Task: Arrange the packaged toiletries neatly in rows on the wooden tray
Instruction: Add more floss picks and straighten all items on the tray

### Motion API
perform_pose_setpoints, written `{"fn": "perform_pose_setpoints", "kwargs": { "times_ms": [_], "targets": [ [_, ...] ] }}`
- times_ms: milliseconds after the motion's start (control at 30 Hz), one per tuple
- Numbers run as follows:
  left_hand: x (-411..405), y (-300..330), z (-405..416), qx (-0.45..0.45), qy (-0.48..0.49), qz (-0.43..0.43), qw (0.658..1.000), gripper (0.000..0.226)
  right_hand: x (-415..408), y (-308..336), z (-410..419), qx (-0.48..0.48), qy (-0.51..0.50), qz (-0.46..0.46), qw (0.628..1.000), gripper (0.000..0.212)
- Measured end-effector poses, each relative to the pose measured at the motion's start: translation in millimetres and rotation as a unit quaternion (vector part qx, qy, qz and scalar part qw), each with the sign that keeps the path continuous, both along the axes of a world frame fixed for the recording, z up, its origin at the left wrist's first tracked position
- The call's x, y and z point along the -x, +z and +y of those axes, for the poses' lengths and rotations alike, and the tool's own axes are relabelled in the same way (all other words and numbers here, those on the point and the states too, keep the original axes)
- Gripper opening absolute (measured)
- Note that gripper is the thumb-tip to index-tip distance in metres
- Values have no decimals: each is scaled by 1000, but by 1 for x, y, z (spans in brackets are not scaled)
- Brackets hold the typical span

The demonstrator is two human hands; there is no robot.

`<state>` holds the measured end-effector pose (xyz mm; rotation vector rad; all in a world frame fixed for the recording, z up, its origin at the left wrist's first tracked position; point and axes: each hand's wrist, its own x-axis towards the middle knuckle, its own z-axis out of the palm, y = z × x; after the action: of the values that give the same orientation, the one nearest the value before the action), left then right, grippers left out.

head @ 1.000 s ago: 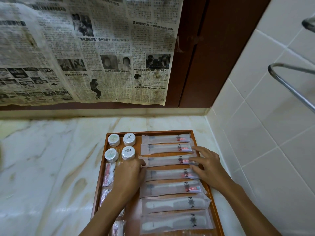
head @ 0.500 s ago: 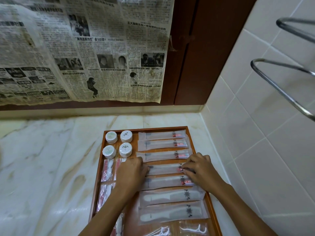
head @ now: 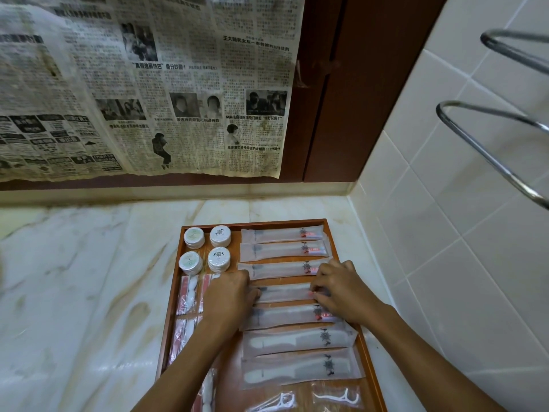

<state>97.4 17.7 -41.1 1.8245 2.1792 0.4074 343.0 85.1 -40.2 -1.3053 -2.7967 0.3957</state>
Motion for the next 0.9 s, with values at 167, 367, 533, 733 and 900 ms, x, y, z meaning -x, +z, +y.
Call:
{"fn": "perform_pose_setpoints", "kwargs": {
  "times_ms": [167, 367, 533, 733, 900],
  "targets": [
    [-1, -1, 1, -2, 1, 5, 1000, 20, 7, -1, -1, -14, 23, -10, 1000, 30],
    [-1, -2, 1, -5, 3, 9, 1000, 21, 14, -2, 1, -21, 38, -8, 999, 26],
    [-1, -3, 3, 1, 6, 10, 1000, 22, 14, 0, 5, -14, 49, -13, 999, 20],
    [-2, -2, 4, 5, 7, -1, 1000, 20, 15, -2, 8, 3, 56, -30, 998, 11],
    [-2, -1, 5, 8, 14, -8, 1000, 19, 16, -4, 9, 13, 52, -22, 998, 14]
  ]
}}
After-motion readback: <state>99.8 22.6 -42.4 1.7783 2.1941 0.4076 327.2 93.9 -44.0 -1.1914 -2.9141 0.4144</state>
